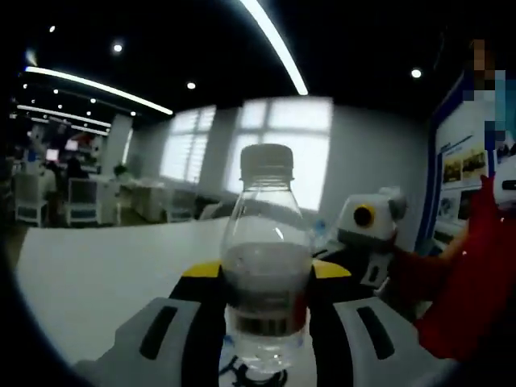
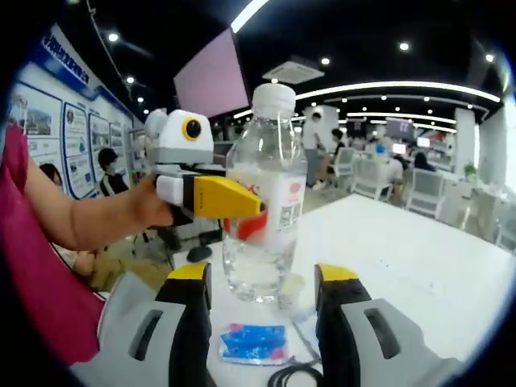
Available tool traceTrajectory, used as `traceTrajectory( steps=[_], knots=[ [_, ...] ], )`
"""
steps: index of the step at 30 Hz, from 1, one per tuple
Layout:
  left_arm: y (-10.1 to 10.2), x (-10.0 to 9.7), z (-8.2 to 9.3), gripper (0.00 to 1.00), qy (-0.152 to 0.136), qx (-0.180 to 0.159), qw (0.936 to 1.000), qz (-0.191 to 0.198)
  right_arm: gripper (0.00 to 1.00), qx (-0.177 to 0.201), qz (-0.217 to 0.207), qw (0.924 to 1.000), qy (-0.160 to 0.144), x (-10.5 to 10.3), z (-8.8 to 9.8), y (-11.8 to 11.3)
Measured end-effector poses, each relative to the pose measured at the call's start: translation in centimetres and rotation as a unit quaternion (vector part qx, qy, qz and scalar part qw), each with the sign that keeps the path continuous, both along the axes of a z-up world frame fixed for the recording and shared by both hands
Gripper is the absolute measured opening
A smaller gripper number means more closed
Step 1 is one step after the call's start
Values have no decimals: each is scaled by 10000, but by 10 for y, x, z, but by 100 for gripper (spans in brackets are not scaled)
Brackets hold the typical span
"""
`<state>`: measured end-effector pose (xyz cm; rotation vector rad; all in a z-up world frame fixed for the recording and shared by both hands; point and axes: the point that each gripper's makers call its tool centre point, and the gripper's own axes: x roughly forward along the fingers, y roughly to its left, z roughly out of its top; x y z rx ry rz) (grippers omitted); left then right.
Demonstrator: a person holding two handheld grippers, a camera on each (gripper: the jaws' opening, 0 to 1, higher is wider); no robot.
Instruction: Arrange the tabletop items into an orderly group along one side of the table until the central work area is clear of visible clutter.
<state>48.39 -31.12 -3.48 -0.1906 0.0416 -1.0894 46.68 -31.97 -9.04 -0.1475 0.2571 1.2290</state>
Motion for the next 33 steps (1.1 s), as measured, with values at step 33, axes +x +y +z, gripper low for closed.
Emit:
traceTrajectory(
  steps=[33],
  knots=[
    [48, -58, 18, 37, -538, -13, 9907, -1246, 38, 695, 1822, 9808, -103, -49, 39, 98]
  ],
)
